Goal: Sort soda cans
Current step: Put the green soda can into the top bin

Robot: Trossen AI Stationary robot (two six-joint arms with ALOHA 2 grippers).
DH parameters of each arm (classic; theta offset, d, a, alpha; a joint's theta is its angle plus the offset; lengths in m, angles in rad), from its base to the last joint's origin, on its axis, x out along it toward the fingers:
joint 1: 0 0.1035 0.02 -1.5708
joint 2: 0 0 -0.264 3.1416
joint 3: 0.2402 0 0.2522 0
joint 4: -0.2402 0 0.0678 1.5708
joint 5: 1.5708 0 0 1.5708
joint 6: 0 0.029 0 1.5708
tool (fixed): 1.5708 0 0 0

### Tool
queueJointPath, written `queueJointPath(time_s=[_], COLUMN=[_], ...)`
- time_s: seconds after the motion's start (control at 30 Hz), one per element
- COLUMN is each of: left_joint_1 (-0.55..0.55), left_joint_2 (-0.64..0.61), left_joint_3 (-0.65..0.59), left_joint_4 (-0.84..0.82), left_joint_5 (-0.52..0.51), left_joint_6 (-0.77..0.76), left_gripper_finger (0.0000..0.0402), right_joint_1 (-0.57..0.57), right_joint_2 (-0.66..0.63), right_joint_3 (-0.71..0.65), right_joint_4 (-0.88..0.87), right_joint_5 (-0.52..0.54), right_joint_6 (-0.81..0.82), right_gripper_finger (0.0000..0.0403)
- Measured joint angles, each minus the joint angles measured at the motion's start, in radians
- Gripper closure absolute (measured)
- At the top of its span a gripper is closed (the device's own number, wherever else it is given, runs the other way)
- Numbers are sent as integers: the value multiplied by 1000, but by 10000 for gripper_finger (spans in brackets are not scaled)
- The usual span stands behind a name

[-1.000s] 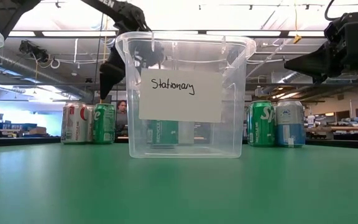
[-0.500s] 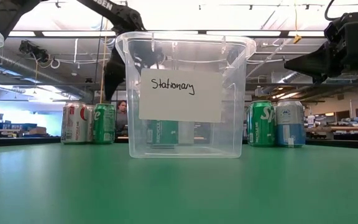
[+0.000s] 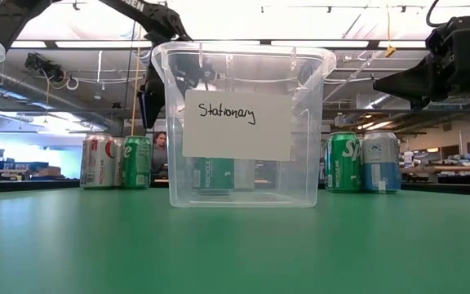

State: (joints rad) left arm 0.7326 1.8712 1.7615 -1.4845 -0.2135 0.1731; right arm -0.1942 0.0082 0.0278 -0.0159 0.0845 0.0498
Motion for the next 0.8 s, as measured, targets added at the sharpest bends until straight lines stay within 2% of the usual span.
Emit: queueJointPath(time_s=[0.17,0.27,0.33,0.4,0.8], left_joint_1=[22,27,33,35,81], left_joint_2=[0,0,0,0,0], left_joint_3=[0,0,0,0,0], left_joint_4=[9,8,8,9,14], left_joint_5=[-4,-48,-16,22,26], left_joint_6=[-25,-25,-25,-24,-21], left_gripper_finger=[117,92,83,81,80], right_joint_1=[0,0,0,0,0], right_joint_2=[0,0,0,0,0], right_joint_3=[0,0,0,0,0], right_joint_4=[0,0,0,0,0], right_joint_5=[0,0,0,0,0], right_joint_6=[0,0,0,0,0], right_gripper_finger=[380,380,380,380,380])
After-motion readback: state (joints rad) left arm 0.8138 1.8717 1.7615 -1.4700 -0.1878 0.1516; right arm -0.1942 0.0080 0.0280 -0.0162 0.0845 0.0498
